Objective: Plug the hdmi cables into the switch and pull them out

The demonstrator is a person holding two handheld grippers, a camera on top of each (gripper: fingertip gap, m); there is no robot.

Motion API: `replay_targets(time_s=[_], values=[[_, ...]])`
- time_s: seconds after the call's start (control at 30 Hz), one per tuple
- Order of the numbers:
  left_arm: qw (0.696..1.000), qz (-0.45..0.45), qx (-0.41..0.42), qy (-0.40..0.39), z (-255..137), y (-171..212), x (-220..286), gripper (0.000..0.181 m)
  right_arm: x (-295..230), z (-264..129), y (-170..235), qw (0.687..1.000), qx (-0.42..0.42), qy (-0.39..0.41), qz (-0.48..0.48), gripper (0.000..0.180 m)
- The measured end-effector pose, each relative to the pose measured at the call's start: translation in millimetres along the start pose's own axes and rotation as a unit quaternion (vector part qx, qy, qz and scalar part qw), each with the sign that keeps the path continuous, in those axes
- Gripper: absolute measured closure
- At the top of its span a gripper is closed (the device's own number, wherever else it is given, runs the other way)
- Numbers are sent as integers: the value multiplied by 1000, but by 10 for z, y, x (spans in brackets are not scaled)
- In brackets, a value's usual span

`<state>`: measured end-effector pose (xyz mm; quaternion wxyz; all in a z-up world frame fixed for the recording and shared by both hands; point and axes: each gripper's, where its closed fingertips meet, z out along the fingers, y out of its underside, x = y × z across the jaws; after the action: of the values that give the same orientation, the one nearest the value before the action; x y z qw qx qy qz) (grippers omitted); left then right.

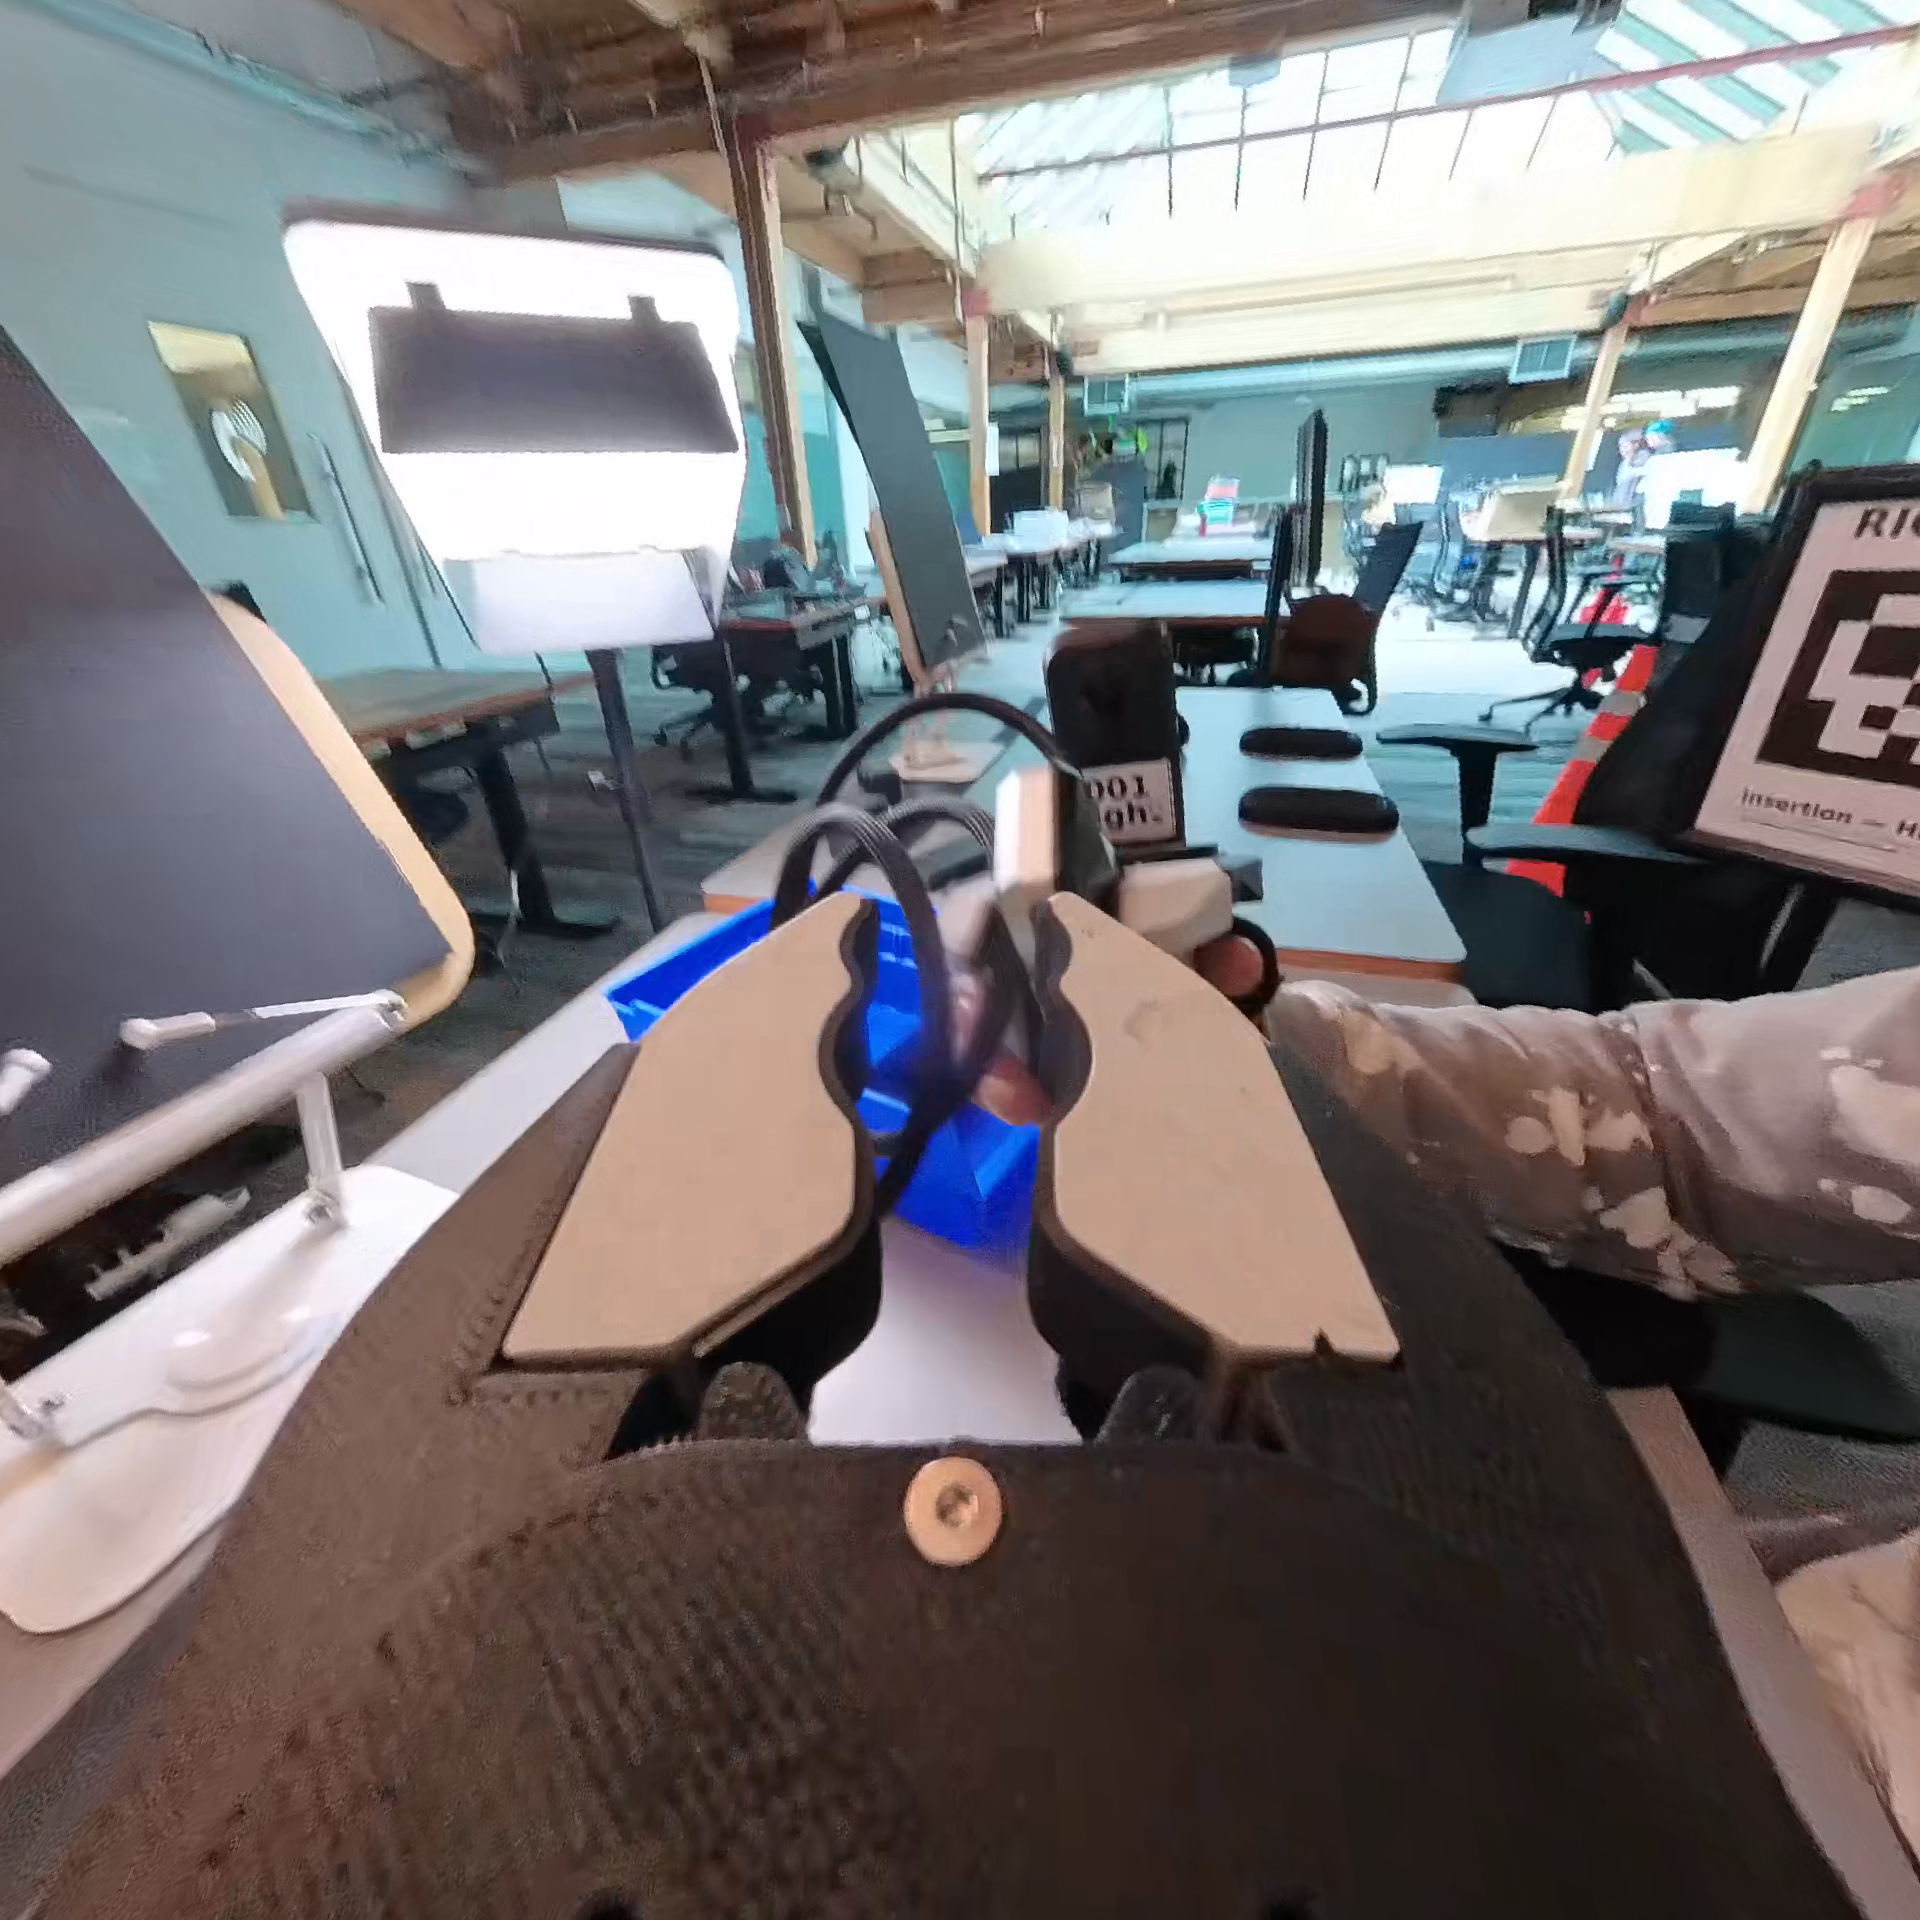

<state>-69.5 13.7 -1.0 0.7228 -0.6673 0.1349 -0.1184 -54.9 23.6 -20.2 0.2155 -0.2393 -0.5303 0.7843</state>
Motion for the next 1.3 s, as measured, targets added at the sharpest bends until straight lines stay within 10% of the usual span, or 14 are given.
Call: replay_targets(time_s=[0.6, 0.9, 1.3], values=[[993, -76, -58, 66, 82, 565, -166, 160, 289, 7, 770, 991, -132, 12, 9, 139], [994, -93, -13, 48, 14, 402, -237, 160, 256, 22, 534, 986, -14, -40, 160, 142], [989, -120, -49, 70, 135, 607, -179, 158, 320, 34, 655, 995, -81, 21, 57, 148]])
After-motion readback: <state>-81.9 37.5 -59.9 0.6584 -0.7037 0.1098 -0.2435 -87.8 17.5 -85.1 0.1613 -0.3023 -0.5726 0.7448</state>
